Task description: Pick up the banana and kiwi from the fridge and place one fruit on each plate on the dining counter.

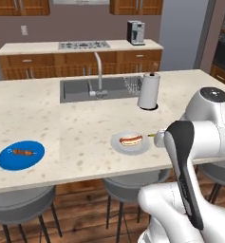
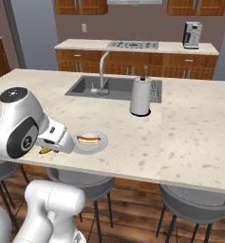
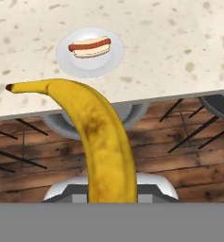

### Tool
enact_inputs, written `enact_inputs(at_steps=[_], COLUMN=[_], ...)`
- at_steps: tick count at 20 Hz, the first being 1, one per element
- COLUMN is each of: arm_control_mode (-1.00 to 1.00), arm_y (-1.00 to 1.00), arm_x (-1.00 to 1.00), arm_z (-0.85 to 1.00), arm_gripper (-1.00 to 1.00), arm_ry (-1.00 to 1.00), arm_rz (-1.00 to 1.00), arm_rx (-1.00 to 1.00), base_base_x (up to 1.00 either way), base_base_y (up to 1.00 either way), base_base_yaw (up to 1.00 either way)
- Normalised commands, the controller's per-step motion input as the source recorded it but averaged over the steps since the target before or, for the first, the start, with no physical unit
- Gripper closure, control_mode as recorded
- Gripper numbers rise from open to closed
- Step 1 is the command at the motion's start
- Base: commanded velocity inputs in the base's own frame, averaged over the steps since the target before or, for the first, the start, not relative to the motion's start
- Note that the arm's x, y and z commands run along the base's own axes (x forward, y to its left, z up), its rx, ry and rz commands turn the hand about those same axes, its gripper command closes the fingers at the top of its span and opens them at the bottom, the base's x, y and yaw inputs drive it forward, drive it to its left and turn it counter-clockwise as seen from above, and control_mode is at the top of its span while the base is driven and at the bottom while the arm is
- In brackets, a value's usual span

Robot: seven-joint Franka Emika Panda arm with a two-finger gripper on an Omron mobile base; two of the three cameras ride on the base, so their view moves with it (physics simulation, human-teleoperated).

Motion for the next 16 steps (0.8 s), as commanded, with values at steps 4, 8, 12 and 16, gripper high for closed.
enact_inputs(at_steps=[4, 8, 12, 16], arm_control_mode=[1.00, 1.00, -1.00, -1.00], arm_y=[0.00, 0.00, 0.00, -0.16], arm_x=[0.00, 0.00, 0.51, 0.87], arm_z=[0.00, 0.00, 0.00, 0.00], arm_gripper=[1.00, 1.00, 1.00, 1.00], arm_ry=[0.00, 0.00, 0.01, 0.05], arm_rz=[0.00, 0.00, 0.09, 0.41], arm_rx=[0.00, 0.00, 0.00, 0.00], base_base_x=[0.33, 0.02, 0.00, 0.00], base_base_y=[0.00, 0.00, 0.00, 0.00], base_base_yaw=[0.00, 0.00, 0.00, 0.00])
